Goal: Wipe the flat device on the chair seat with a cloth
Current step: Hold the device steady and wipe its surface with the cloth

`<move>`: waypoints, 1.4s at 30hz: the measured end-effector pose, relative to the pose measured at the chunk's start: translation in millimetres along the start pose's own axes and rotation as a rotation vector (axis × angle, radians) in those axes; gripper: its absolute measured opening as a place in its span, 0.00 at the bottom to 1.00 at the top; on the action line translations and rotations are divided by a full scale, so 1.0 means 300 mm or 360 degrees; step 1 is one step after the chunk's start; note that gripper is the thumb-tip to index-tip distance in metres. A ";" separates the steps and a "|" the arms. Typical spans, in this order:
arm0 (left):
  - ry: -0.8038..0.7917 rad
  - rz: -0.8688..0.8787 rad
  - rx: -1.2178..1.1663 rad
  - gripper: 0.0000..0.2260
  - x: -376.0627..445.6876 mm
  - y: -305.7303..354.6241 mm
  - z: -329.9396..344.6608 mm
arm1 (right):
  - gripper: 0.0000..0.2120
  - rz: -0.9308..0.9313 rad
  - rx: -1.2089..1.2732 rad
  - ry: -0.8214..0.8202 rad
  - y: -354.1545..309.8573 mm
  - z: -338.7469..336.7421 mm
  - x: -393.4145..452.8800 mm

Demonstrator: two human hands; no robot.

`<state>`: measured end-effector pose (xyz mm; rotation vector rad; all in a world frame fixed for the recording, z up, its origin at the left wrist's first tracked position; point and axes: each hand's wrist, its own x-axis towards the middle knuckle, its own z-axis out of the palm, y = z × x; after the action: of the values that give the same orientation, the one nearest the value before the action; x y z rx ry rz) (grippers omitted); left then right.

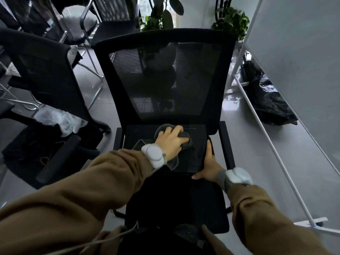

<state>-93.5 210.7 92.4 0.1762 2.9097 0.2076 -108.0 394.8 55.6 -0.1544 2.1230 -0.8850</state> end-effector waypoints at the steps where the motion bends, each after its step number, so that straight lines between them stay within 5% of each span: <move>1: 0.0015 -0.0041 -0.0002 0.16 0.023 0.000 -0.007 | 0.68 0.0012 0.0000 -0.0003 0.001 0.000 0.000; 14: 0.0087 -0.0473 -0.0081 0.14 0.208 0.036 -0.032 | 0.69 0.0013 0.0063 -0.0031 0.005 -0.006 0.008; 42: -0.0189 0.0262 -0.0171 0.18 -0.239 0.089 0.062 | 0.69 -0.0019 0.0033 -0.0036 -0.001 -0.003 -0.008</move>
<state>-17.0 229.5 93.4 0.3969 2.7581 0.3666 -107.0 396.0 57.6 -0.1657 2.0934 -0.9074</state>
